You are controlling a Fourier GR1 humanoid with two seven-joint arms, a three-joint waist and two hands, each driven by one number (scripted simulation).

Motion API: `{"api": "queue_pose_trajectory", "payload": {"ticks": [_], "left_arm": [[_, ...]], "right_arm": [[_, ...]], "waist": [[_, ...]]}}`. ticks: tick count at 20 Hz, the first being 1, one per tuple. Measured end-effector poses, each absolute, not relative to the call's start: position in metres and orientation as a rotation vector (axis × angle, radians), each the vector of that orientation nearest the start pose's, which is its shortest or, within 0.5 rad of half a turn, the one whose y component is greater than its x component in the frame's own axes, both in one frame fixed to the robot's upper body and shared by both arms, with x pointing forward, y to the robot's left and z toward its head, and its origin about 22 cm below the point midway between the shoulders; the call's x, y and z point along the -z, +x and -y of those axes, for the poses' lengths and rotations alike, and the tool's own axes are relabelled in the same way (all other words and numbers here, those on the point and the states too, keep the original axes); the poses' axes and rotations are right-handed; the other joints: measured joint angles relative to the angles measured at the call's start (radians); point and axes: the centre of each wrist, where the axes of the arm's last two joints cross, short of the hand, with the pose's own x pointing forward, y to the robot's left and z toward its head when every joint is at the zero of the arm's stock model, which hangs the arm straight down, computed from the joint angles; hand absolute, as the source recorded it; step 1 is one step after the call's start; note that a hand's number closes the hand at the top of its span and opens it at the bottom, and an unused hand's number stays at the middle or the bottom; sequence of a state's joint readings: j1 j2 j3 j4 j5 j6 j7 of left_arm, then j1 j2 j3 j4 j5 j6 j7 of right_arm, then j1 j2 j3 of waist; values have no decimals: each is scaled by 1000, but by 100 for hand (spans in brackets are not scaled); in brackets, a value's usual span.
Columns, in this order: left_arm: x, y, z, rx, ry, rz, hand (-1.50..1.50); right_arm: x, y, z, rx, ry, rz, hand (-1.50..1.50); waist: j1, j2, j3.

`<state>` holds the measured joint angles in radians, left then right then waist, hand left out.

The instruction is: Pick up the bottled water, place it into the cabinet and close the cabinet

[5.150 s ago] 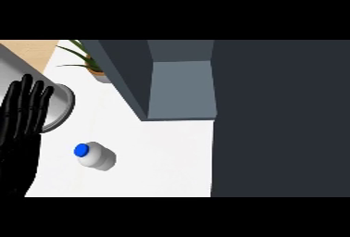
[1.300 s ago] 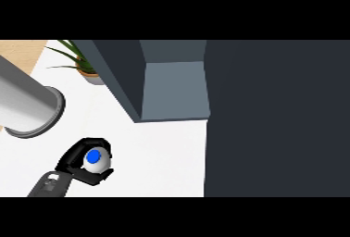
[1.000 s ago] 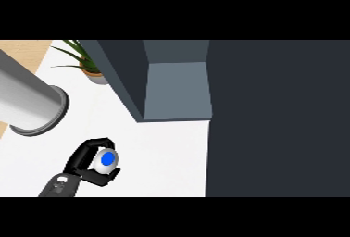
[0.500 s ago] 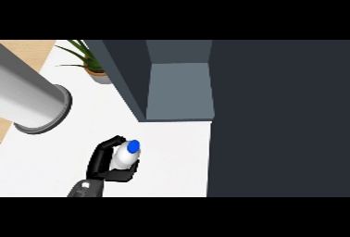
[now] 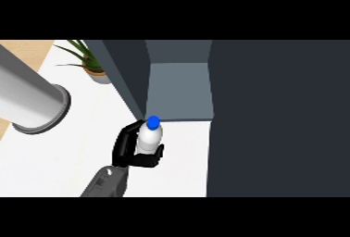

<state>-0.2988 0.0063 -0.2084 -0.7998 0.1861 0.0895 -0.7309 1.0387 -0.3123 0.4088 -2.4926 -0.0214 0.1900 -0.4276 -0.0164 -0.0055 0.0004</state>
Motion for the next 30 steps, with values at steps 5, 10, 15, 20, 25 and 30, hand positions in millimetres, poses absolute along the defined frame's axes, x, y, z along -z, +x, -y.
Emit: {"api": "queue_pose_trajectory", "payload": {"ticks": [5, 10, 15, 20, 25, 30], "left_arm": [[73, 296, -132, 85, -151, 1765, 150], [41, 317, -102, 65, -131, 1743, 150], [15, 343, -86, 65, -63, 1721, 150], [-4, 368, -78, 27, -18, 1681, 150], [-14, 390, -80, -11, 74, 1656, 150], [-15, 404, -87, 18, 279, 1652, 150]], "right_arm": [[-107, 23, 227, -176, 275, 1882, -150], [-106, 20, 232, -196, 268, 1886, -150], [-107, 19, 239, -209, 238, 1885, -150], [-107, 17, 241, -222, 260, 1886, -150], [-107, 15, 244, -228, 260, 1893, -150], [-106, 16, 247, -241, 267, 1907, -150]], "waist": [[-6, 1, 0], [-18, 4, -1], [-21, 8, -1], [-37, 12, -1], [-41, 17, -1], [-49, 24, -1]]}}
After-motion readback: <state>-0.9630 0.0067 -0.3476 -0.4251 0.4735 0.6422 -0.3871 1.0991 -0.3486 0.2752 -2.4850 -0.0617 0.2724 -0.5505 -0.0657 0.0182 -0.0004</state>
